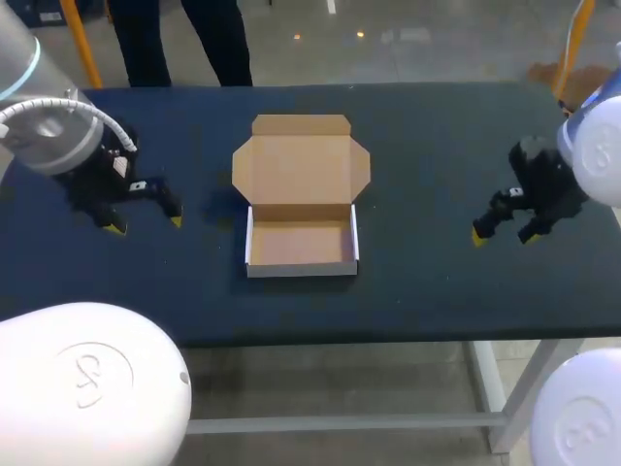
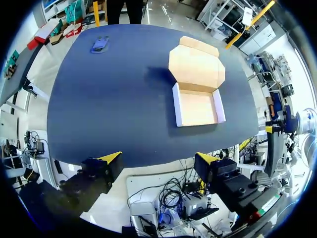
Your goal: Assemble the packaging by folding the flat box into shape, placing the metal phone stand inside, and closing the box properly
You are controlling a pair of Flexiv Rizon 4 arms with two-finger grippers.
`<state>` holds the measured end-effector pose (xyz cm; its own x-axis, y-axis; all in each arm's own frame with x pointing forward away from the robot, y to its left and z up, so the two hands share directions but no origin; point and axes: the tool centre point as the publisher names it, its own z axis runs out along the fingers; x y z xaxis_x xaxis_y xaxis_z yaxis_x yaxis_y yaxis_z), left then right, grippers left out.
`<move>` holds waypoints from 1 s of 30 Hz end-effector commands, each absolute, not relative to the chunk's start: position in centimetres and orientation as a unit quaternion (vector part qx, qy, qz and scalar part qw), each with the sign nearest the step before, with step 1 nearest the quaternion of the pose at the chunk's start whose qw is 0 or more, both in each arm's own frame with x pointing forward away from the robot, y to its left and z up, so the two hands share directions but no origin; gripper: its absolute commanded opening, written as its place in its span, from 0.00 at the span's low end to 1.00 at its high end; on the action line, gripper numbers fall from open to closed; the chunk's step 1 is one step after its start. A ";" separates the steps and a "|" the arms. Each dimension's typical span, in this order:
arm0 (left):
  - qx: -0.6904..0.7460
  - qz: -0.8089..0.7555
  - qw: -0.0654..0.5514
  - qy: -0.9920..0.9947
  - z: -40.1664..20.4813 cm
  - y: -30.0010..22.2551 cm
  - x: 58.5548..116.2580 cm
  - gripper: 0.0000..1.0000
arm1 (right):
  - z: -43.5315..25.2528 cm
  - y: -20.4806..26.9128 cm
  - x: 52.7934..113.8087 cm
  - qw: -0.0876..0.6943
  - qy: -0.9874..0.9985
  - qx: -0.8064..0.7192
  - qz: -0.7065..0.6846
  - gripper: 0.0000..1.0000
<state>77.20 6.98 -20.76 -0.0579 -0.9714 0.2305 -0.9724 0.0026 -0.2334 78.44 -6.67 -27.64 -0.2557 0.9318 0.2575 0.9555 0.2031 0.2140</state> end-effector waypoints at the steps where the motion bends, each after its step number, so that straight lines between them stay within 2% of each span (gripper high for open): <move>1: 0.692 0.153 -0.004 -0.705 -20.2 7.1 77.2 1.00 | -27.3 -6.8 77.8 0.013 -0.765 -0.628 -0.141 1.00; 30: 0.713 0.132 -0.004 -0.689 -20.3 7.4 77.6 1.00 | -27.6 -8.2 77.2 0.012 -0.736 -0.661 -0.147 1.00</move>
